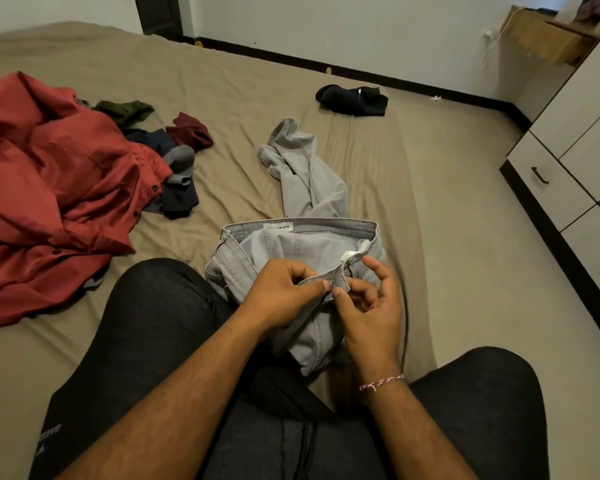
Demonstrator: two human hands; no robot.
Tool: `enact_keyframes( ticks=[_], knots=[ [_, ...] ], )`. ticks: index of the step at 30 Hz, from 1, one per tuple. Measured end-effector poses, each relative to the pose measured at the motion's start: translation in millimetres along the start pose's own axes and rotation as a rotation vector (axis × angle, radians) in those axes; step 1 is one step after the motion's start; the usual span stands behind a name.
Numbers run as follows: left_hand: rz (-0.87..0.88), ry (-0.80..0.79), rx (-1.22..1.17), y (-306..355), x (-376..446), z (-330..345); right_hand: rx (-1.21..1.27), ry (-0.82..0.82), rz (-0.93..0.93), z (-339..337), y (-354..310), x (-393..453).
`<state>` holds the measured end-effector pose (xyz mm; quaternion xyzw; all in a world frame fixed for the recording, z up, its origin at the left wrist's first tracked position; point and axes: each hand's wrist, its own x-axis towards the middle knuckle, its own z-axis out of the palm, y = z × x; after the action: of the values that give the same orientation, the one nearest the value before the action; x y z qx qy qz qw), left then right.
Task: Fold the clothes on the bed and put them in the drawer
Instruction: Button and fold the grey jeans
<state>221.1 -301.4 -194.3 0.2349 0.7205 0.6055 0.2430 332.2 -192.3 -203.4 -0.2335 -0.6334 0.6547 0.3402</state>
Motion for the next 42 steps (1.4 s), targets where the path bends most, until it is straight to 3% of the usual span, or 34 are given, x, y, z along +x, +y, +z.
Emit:
enact_keyframes(
  ticks=[11, 23, 25, 32, 36, 42],
  knots=[
    [-0.181, -0.029, -0.080, -0.7, 6.6, -3.2, 0.021, -0.022, -0.054, 0.2, -4.0, -5.9],
    [-0.205, -0.093, -0.124, -3.5, 7.8, -10.1, -0.451, -0.076, -0.379, 2.8, -3.3, -11.3],
    [-0.207, -0.109, -0.125, -3.8, 7.7, -10.0, -0.439, -0.055, -0.347, 4.6, -2.5, -10.9],
    [-0.207, -0.087, -0.072, -4.1, 10.5, -3.9, -0.026, -0.003, -0.072, 10.5, -1.2, -11.3],
    [-0.197, -0.052, -0.005, -9.0, 9.8, 1.6, -0.019, 0.031, -0.032, 12.0, 4.7, -12.1],
    [-0.168, -0.090, -0.041, -11.7, 11.0, -5.9, -0.124, -0.072, -0.103, 6.6, 2.9, -6.7]
  ],
)
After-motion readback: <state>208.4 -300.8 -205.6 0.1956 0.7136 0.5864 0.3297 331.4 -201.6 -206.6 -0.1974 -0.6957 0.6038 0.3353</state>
